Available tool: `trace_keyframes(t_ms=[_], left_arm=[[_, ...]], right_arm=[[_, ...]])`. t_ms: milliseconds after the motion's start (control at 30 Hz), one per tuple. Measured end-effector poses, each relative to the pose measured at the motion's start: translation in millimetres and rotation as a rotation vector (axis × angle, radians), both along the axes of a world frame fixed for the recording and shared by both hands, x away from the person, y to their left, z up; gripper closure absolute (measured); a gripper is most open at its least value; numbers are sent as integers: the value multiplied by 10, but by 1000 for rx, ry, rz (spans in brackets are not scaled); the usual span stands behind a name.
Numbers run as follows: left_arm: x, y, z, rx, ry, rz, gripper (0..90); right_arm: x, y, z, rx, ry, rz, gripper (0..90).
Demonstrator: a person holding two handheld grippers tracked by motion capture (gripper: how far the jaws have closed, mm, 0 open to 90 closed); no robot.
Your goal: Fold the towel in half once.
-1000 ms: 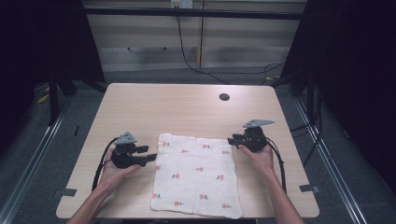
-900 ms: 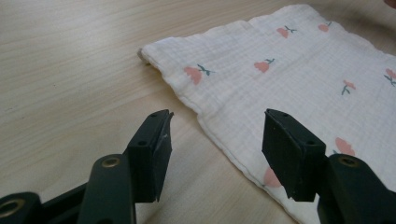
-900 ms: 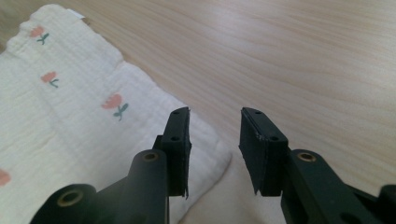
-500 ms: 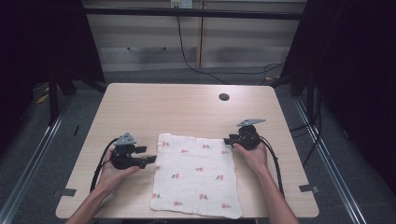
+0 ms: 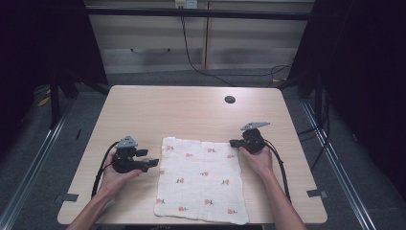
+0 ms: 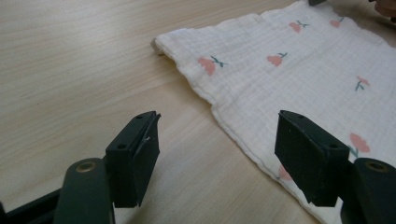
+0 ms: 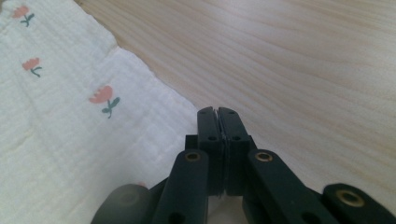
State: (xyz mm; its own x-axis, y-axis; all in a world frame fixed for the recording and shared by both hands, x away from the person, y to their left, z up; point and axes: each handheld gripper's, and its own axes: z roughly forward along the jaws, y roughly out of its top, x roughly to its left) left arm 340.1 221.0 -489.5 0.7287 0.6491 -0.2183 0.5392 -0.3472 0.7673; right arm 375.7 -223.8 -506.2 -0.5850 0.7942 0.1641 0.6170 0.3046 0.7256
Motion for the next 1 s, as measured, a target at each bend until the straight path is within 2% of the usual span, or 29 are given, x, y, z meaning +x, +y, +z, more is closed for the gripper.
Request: trace_keyframes(t_ms=[100,133,167,200,267,333,400,500,533,567,600,633,700,733,833,933,967,1000], left_arm=[[-5,25,50,-19,-30,39,313],[6,30,66,-32,-33,38,313],[27,29,91,-24,-25,33,316],[49,26,120,-19,-32,37,313],[81,30,180,-40,-49,51,328],[167,19,235,-23,-65,73,368],[296,3,256,-48,-53,99,395],[461,-64,201,-47,-29,109,411],[505,-99,171,-51,-3,93,399],[537,-144,143,-29,3,73,374],[551,-207,127,7,-7,79,374],[576,-240,126,31,-17,64,372],[637,-266,118,1,-3,57,393],[663,-265,109,1,-9,64,416],[750,-247,28,3,13,81,468],[803,-237,-71,-21,33,102,540],[816,-248,-95,-11,39,114,559],[823,-259,-107,-2,38,106,558]], right_arm=[[-5,-12,13,23,-10,-7,888],[-3,-8,18,29,-11,-6,888],[-2,-1,26,29,-13,-5,889],[1,3,31,32,-21,-3,889],[-4,12,47,40,-25,2,888],[-21,26,69,43,-28,3,888],[-26,35,84,43,-35,7,888],[-31,40,99,47,-41,3,888],[-32,39,102,46,-40,5,888],[-30,37,97,45,-42,5,888],[-31,37,86,43,-35,4,888],[-28,40,69,40,-34,6,888],[-27,51,49,37,-26,6,888],[-30,55,51,38,-26,5,888],[-42,57,78,41,-35,12,887],[-47,50,87,47,-33,11,887],[-43,47,83,47,-32,11,887],[-38,45,77,48,-32,11,887]])
